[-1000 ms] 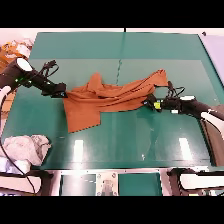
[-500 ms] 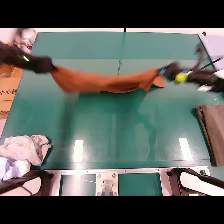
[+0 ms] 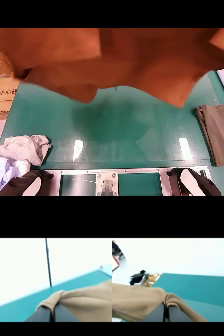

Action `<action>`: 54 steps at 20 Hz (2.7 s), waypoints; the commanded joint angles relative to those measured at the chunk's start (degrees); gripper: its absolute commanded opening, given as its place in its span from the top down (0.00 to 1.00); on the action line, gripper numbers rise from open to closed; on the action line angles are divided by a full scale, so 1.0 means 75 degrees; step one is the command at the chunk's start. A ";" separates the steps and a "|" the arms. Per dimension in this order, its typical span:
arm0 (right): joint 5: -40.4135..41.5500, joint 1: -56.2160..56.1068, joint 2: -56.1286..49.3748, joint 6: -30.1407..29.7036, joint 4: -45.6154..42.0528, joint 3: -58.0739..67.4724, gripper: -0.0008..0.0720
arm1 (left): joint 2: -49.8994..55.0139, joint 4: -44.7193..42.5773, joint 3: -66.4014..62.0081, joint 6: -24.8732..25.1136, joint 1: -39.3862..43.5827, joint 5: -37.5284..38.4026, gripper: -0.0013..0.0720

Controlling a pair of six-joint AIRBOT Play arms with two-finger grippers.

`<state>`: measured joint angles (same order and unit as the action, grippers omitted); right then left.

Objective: Fold the shirts.

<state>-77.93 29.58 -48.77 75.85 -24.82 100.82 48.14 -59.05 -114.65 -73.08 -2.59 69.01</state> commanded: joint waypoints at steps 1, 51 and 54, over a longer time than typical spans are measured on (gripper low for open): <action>-0.0137 0.0207 0.0291 0.0233 -0.0239 0.0420 0.97 | -0.0245 -0.0020 -0.0312 0.0017 -0.0006 -0.0085 0.95; 0.2276 0.0481 0.2632 -0.1349 -0.0784 -1.0789 0.51 | 0.3445 0.0627 0.8801 -0.0586 -0.1256 -0.1941 0.27; 0.2358 0.0481 0.2457 -0.1346 -0.0781 -1.0789 0.51 | 0.4342 0.1521 0.8801 0.0096 -0.1093 -0.1512 0.27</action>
<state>-62.22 33.19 -31.22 65.80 -31.00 20.80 76.40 -53.06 -49.98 -75.96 -11.31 58.83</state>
